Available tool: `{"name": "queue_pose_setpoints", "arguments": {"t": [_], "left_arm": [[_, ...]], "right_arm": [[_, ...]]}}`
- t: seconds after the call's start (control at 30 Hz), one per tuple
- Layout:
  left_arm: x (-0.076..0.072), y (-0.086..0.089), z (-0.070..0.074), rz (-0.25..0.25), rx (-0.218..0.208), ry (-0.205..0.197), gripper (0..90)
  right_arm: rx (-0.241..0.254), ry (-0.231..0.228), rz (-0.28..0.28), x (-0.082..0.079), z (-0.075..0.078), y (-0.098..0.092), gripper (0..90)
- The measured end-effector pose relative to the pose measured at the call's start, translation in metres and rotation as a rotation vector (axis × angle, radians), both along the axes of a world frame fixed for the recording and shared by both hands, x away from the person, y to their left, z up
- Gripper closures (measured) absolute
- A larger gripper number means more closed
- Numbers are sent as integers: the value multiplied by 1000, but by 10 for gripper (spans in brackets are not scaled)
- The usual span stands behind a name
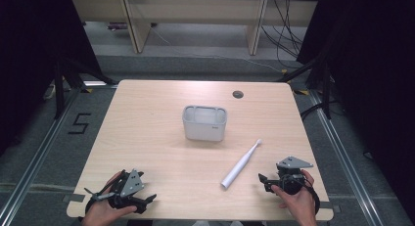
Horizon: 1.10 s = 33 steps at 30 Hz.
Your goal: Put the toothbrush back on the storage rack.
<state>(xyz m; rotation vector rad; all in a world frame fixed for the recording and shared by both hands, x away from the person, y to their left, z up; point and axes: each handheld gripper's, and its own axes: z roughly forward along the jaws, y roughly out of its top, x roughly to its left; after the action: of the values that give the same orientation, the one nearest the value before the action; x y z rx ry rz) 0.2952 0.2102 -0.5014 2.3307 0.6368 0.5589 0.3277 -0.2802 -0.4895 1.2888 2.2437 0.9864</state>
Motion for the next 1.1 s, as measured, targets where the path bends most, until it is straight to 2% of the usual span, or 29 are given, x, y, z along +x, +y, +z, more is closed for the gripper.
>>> {"name": "queue_pose_setpoints", "arguments": {"t": [0.07,0.1,0.2,0.27,0.3,0.4,0.53,0.57,0.6,0.67,0.7,0.73,0.8,0.9,0.97,1.0,1.03,1.07,1.1], "left_arm": [[0,-1,-1,8,-15,2,156],[0,0,0,-3,6,-1,156],[0,0,0,-2,3,1,156],[0,0,0,-2,8,-1,156],[0,0,0,-2,8,-1,156],[0,-1,-1,8,-15,1,156],[0,0,0,-3,13,2,156],[0,0,0,-3,14,2,156],[0,0,-1,3,-2,4,156],[0,0,0,-2,12,3,156],[0,-1,-1,5,-9,3,156],[0,0,-1,-1,9,3,156],[0,-1,-2,2,-11,8,156],[0,0,-1,-2,7,4,156],[0,0,-1,-1,5,5,156],[0,0,-1,-1,7,3,156],[0,0,-1,-1,6,4,156],[0,0,-1,-1,6,4,156],[0,0,-1,-1,5,6,156]], "right_arm": [[-8,-7,5,1,0,-1,204],[-16,-9,-4,1,0,-1,203],[-15,-9,-5,1,0,-1,204],[-3,17,-29,-2,1,2,230],[-11,0,-14,-1,0,1,236],[-13,-4,-5,-1,1,2,242],[-20,-20,14,0,1,5,267],[-12,4,5,0,3,6,268],[-22,-12,16,0,3,6,277],[-8,-8,18,0,4,8,306],[14,-8,23,0,4,11,347],[14,-8,23,0,4,11,347],[21,23,24,-1,7,14,380],[12,6,44,1,5,16,396],[13,12,67,3,7,19,417],[22,35,48,1,8,21,422],[4,-2,73,4,7,21,428],[4,-2,73,4,7,21,428],[22,19,73,4,9,25,443]]}}
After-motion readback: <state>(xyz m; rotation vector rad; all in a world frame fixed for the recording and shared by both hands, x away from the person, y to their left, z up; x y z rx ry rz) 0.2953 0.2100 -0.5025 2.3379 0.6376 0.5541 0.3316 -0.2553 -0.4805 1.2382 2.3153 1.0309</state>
